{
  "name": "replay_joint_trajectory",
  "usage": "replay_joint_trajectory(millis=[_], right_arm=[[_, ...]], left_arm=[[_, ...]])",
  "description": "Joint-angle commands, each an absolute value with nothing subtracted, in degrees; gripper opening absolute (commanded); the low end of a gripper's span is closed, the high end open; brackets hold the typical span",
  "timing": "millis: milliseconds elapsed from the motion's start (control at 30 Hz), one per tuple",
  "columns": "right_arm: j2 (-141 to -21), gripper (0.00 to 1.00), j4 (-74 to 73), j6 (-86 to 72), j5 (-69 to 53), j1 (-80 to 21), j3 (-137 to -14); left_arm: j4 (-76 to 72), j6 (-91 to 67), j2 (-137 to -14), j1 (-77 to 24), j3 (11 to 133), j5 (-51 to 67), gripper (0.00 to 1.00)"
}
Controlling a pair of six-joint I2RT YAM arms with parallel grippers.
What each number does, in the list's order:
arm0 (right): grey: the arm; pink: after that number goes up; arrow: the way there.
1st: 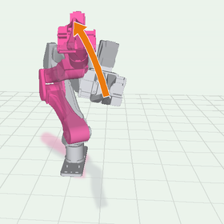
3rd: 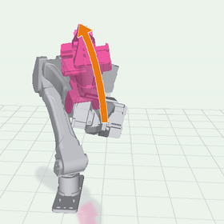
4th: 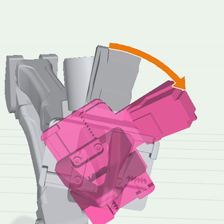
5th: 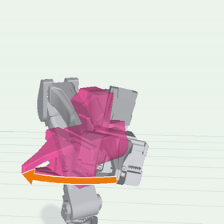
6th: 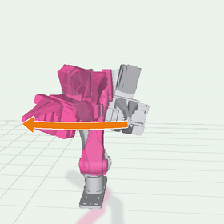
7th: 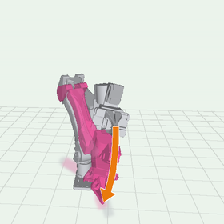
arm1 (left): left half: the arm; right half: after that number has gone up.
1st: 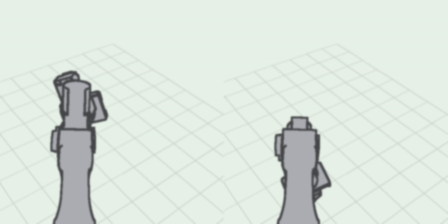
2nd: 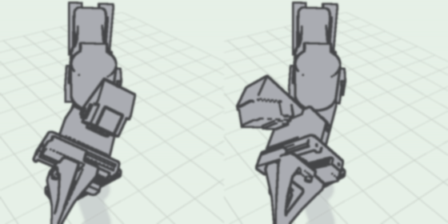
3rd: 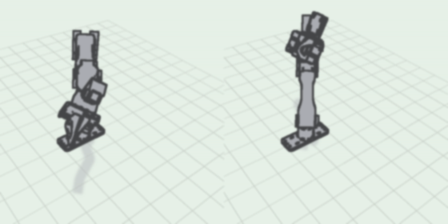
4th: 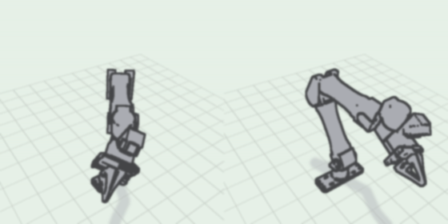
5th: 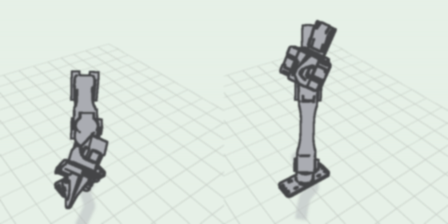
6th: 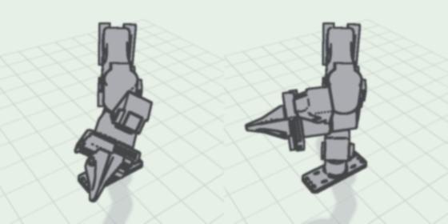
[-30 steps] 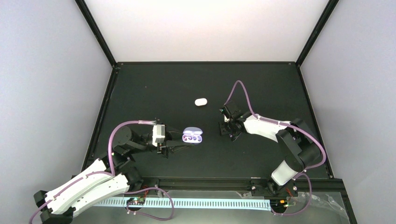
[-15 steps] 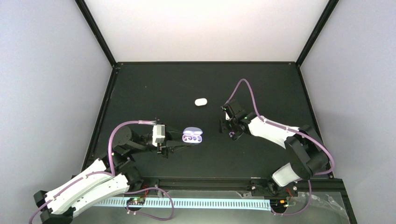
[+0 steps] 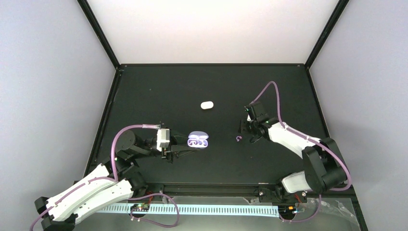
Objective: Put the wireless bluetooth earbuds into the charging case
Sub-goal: Pick up the earbud from the center of the board.
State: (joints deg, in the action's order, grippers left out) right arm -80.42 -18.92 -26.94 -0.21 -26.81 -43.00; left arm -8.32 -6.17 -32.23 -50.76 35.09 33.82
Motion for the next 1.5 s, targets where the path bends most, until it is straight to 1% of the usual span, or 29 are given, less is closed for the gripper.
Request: replay_joint_trajectory(millis=[0,100,267,367,500,700,867,1133,1467], right_arm=[[-81.92,0.44,-15.47,-28.18,-3.99,-24.36,-39.68],[-84.10,0.46,-13.03,-29.52,-9.45,-24.29,-38.66],[-84.79,0.46,-10.80,-31.57,-12.44,-24.35,-37.62],[-84.81,0.45,-10.59,-32.36,-14.17,-24.39,-37.57],[-84.81,0.40,-9.75,-33.73,-16.15,-25.05,-37.24],[-86.35,0.34,-12.33,-32.29,-12.67,-26.34,-38.76],[-88.60,0.33,-15.16,-29.31,-8.33,-27.31,-40.98],[-88.83,0.23,-17.61,-27.63,-6.04,-29.13,-44.12],[-86.88,0.13,-17.83,-26.44,-4.98,-29.72,-44.21]], left_arm=[[-8.17,-6.06,-31.73,-51.25,35.16,33.75,0.02],[-8.06,-6.05,-31.65,-51.24,35.16,33.66,0.02],[-8.11,-6.11,-31.76,-51.31,35.12,33.61,0.02],[-8.22,-6.12,-31.88,-51.33,35.13,33.65,0.01],[-8.34,-6.15,-31.99,-51.38,35.15,33.64,0.02],[-8.35,-6.19,-32.01,-51.33,35.16,33.73,0.02],[-8.34,-6.15,-31.91,-51.35,35.15,33.67,0.02],[-8.35,-5.98,-32.06,-51.35,35.18,33.73,0.01],[-8.07,-5.89,-31.91,-51.33,35.24,33.48,0.02]])
